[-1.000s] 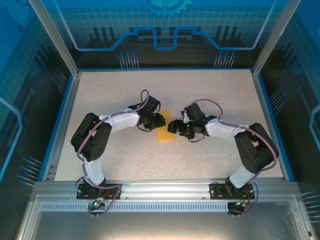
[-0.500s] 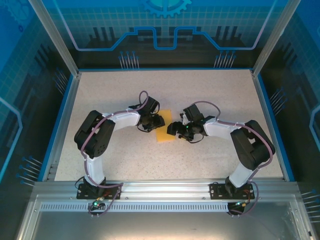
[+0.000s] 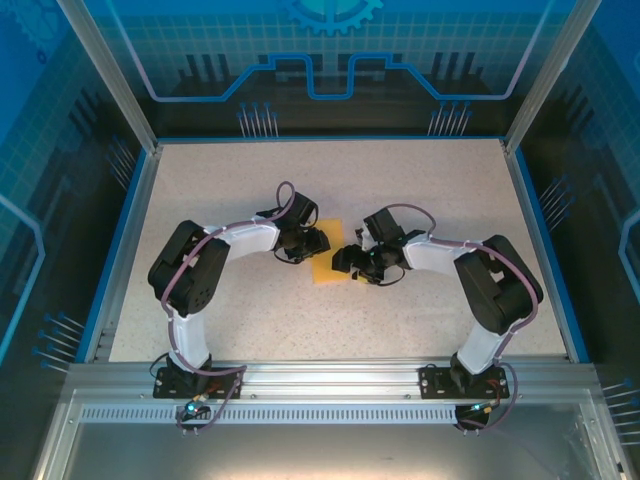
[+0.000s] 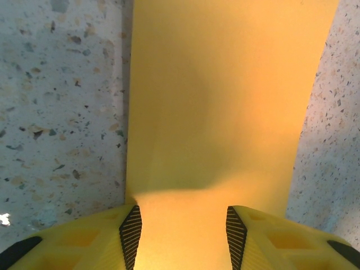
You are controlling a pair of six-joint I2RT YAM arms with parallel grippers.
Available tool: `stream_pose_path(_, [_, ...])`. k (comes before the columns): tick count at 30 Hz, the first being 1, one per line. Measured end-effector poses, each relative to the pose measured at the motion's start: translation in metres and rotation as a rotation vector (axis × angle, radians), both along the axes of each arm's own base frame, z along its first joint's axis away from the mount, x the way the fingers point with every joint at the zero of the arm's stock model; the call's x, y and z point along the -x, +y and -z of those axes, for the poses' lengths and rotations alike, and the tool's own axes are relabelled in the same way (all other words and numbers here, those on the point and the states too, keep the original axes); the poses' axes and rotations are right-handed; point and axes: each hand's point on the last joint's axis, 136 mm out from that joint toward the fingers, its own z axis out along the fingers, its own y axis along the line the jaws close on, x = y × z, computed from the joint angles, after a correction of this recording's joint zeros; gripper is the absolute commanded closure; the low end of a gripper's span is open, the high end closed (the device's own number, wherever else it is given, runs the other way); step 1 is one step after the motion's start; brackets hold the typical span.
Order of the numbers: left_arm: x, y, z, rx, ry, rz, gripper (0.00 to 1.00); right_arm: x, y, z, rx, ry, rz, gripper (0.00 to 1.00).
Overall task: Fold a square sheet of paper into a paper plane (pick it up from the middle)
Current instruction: Third fold the triangle at the center of the table.
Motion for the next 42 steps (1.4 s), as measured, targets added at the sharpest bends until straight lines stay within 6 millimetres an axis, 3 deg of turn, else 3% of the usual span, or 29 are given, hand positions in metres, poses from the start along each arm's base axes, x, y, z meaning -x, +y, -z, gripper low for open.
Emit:
stream_pose_path(13, [0.0, 0.0, 0.0, 0.0, 0.0, 0.0, 0.51, -0.003, 0.01, -0.007, -0.062, 0.005, 0.007, 0.62])
stream_pose_path(18, [0.0, 0.0, 0.001, 0.0, -0.001, 0.0, 0.51, -0.004, 0.01, -0.008, -0.063, -0.002, 0.008, 0.69])
stream_pose_path(24, [0.0, 0.0, 0.001, 0.001, -0.001, 0.0, 0.51, -0.008, 0.008, -0.008, -0.049, -0.015, 0.023, 0.9])
stream_pose_path(29, [0.0, -0.002, -0.001, 0.022, -0.002, 0.005, 0.5, -0.008, 0.005, -0.006, -0.03, -0.017, 0.032, 0.99])
stream_pose_path(33, [0.001, -0.006, -0.007, 0.056, -0.011, 0.017, 0.47, -0.004, -0.001, -0.001, 0.006, -0.011, 0.019, 1.0])
stream_pose_path(36, [0.0, -0.012, -0.026, 0.102, -0.047, 0.032, 0.46, 0.005, -0.008, 0.002, 0.043, 0.01, -0.007, 1.0])
stream_pose_path(39, [-0.007, -0.018, -0.045, 0.142, -0.103, 0.043, 0.47, 0.015, -0.013, 0.003, 0.069, 0.019, -0.046, 1.0])
stream_pose_path(42, [-0.008, -0.019, -0.047, 0.148, -0.114, 0.047, 0.51, 0.022, -0.018, -0.001, 0.082, 0.018, -0.079, 1.0])
